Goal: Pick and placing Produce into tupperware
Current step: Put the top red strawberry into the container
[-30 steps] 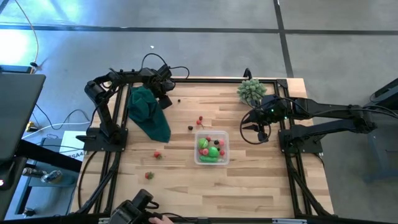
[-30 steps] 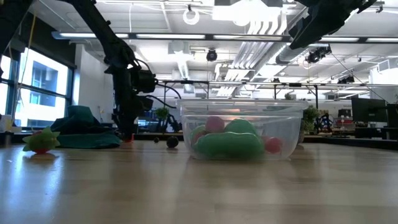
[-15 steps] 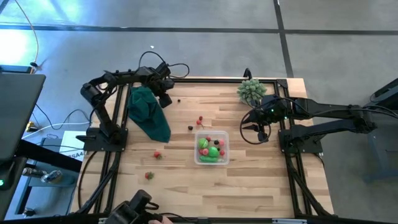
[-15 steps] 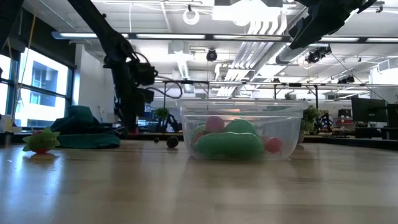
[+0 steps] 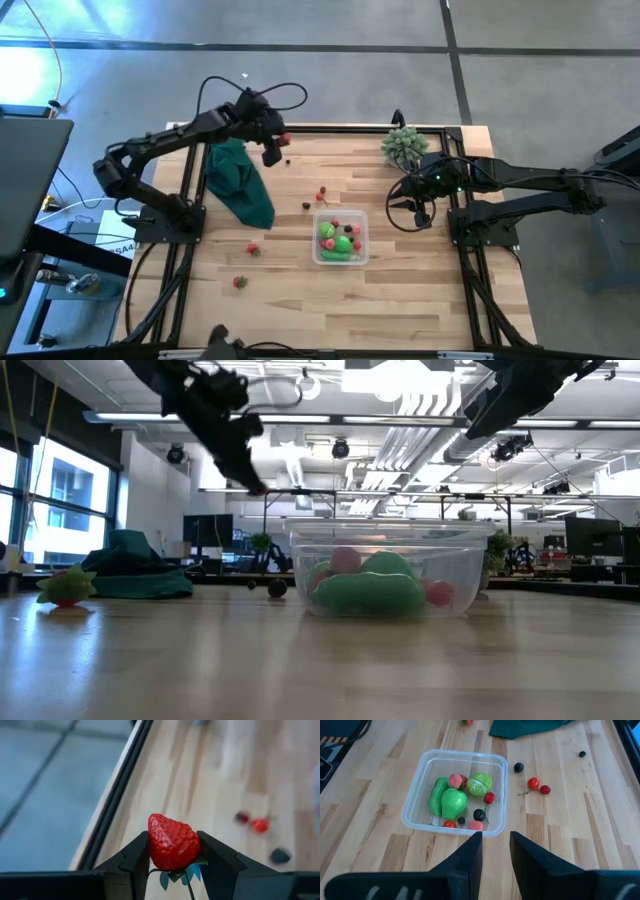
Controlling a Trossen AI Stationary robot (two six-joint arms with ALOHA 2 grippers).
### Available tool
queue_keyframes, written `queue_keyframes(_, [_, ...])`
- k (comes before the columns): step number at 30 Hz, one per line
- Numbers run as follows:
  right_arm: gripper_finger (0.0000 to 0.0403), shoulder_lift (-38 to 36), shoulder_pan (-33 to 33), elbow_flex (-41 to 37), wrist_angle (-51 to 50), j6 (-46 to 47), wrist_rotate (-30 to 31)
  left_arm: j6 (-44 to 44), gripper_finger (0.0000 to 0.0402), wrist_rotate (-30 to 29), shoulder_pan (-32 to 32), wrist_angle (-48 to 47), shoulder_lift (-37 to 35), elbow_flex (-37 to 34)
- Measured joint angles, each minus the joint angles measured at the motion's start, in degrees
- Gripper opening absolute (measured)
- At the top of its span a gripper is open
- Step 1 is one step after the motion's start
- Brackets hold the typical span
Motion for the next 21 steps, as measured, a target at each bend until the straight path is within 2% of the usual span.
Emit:
queue_keyframes(9, [0.0089, 0.0, 0.0, 0.0, 0.0, 0.0, 0.0, 1.5, 0.0137, -1.9, -15.2, 10.9, -0.6, 0.0])
queue_keyframes(12, [0.0089, 0.0, 0.0, 0.0, 0.0, 0.0, 0.0, 1.6, 0.0137, -5.8, -21.4, 13.6, 0.0, 0.0])
queue_keyframes(18, [0.0089, 0.0, 0.0, 0.0, 0.0, 0.0, 0.0, 0.2, 0.0138, -17.0, -33.0, 16.4, 3.5, 0.0])
queue_keyframes(21, [0.0089, 0.0, 0.0, 0.0, 0.0, 0.0, 0.0, -3.2, 0.0138, -18.6, -36.3, 16.0, 7.7, 1.1])
